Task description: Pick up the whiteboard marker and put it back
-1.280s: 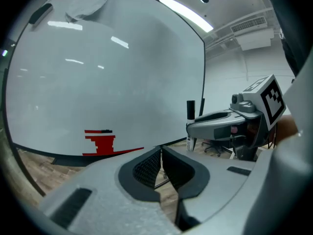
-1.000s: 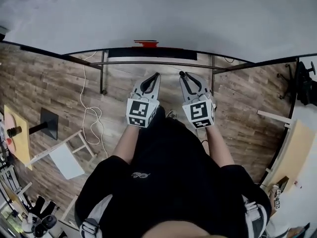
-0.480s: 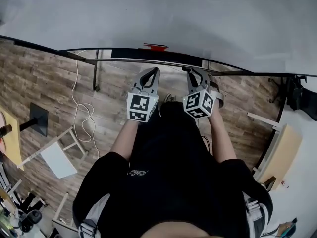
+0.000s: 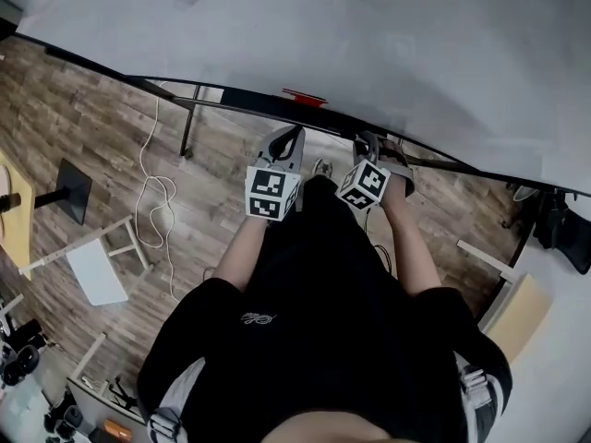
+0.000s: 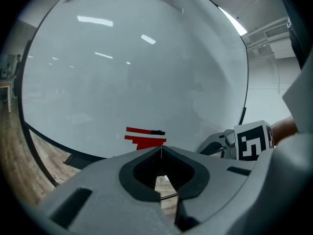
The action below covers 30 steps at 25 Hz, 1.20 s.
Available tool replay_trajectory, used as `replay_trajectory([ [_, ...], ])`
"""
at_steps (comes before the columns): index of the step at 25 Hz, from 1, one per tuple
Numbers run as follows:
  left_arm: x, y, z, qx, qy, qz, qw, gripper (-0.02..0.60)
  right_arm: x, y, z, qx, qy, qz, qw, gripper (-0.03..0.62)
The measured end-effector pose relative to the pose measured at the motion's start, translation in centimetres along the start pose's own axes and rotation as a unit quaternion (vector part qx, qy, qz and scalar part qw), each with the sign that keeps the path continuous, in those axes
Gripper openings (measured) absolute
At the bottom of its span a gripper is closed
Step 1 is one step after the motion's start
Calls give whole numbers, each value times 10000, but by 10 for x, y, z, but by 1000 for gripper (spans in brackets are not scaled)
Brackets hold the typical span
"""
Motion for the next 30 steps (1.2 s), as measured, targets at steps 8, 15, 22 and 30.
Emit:
replay_trajectory([
  [8, 0, 10, 13, -207, -185, -36, 9996, 9, -4, 1, 19, 70, -159, -178, 9997, 58],
  [15, 1, 9, 18, -250, -223, -19, 9994, 9, -4, 1, 29, -60, -167, -252, 9995, 58],
  [22, -4, 8, 21, -254, -235, -24, 9994, 9, -5, 2, 31, -55, -197, -159, 9997, 60],
  [30, -5, 7, 26, -270, -177, -18, 9995, 9, -4, 2, 31, -4, -246, -12, 9997, 60],
])
Point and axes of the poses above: the fingertips, and each gripper's own axes: z forward along the fingers, x to its right, y out of its underside, the point moved 7 cm from there along -z, backward along the fingers, and after that the axes turned 1 degree about z, right-handed, at the moved point
